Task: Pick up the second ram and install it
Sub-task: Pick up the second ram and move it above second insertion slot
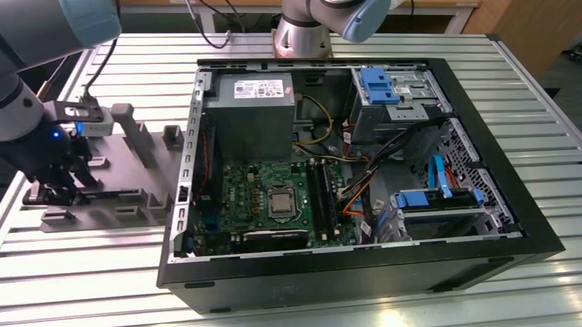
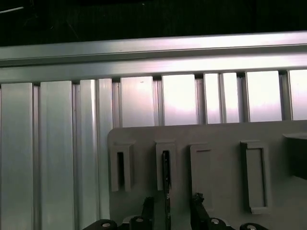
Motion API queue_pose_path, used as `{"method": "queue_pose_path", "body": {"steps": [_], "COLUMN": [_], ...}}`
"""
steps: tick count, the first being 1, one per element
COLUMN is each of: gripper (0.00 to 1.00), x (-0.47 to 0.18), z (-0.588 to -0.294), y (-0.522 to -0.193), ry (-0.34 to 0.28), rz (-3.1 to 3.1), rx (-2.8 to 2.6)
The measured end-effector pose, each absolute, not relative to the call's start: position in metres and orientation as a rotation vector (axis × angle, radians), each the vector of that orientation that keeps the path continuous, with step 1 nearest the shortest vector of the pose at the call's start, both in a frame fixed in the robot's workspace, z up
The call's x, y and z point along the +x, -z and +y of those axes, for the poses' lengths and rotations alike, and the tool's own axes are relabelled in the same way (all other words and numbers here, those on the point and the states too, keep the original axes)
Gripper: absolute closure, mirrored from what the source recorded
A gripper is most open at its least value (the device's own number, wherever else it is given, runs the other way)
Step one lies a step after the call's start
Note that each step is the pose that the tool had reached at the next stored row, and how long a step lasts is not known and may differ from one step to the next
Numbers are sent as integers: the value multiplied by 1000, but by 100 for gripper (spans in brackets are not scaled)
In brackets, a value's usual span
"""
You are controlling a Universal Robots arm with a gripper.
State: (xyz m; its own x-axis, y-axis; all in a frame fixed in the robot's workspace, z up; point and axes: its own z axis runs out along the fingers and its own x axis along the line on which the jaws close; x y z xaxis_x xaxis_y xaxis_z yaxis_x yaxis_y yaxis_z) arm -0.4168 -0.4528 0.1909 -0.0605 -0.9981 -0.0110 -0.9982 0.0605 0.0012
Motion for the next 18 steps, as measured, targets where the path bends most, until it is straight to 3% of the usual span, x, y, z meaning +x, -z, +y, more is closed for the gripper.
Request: {"method": "queue_pose_path", "body": {"steps": [5,6,18], "gripper": [58,65,65], "x": [-413,-412,-410], "z": [-453,-453,-453], "y": [-189,-189,-190], "ry": [-13,-13,-16], "rz": [2283,2283,2281], "rx": [-2148,-2148,-2147]}}
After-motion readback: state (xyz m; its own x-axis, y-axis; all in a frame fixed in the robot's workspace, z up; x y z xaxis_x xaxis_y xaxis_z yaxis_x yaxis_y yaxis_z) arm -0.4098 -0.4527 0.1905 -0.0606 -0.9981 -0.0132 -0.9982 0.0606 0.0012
